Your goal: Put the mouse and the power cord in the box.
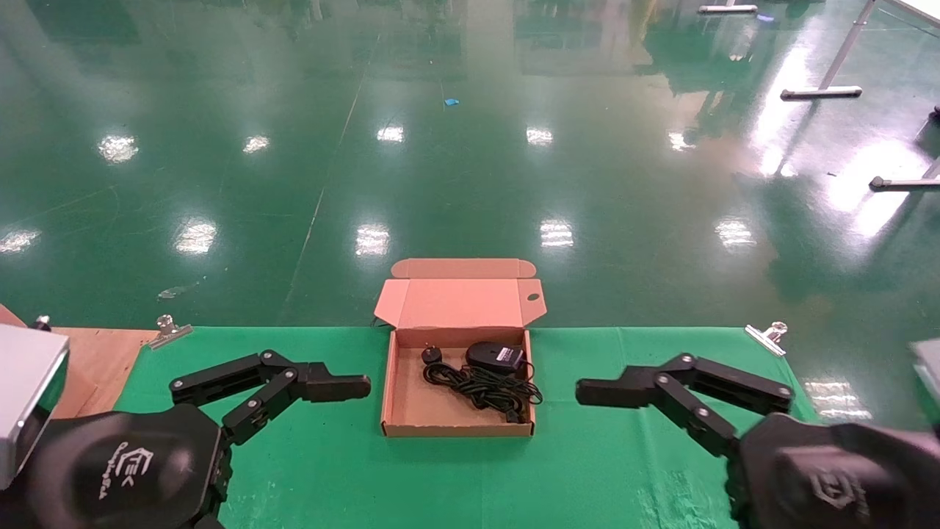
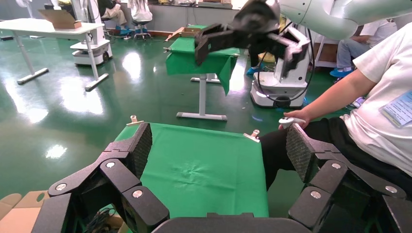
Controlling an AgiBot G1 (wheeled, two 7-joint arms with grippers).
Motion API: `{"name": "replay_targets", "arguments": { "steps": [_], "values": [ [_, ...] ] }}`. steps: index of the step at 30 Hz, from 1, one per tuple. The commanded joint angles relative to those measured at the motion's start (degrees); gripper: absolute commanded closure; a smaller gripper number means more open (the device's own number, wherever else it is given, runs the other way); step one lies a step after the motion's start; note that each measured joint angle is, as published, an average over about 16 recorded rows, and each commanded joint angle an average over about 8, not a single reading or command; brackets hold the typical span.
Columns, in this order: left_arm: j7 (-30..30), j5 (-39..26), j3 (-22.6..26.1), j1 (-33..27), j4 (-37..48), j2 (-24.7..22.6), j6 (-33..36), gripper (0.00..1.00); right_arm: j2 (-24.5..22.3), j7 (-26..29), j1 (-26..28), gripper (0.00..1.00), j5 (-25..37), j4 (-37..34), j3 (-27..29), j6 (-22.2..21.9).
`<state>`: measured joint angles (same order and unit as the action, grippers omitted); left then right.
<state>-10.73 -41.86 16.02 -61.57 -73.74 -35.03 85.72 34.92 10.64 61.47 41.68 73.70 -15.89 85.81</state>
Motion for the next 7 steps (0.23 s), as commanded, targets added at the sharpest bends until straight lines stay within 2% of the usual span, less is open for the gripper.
{"name": "replay_targets", "arguments": {
  "steps": [1, 7],
  "values": [
    [-0.83, 0.11, -0.37, 0.26, -0.80, 0.21, 0.43, 0.00, -1.03, 0.64, -0.75, 0.00, -1.24, 0.97, 1.14, 1.04],
    [-0.72, 0.13, -0.38, 0.28, -0.71, 0.22, 0.37, 0.00, -1.07, 0.60, -0.85, 0.00, -1.33, 1.03, 1.19, 1.09]
  ]
}}
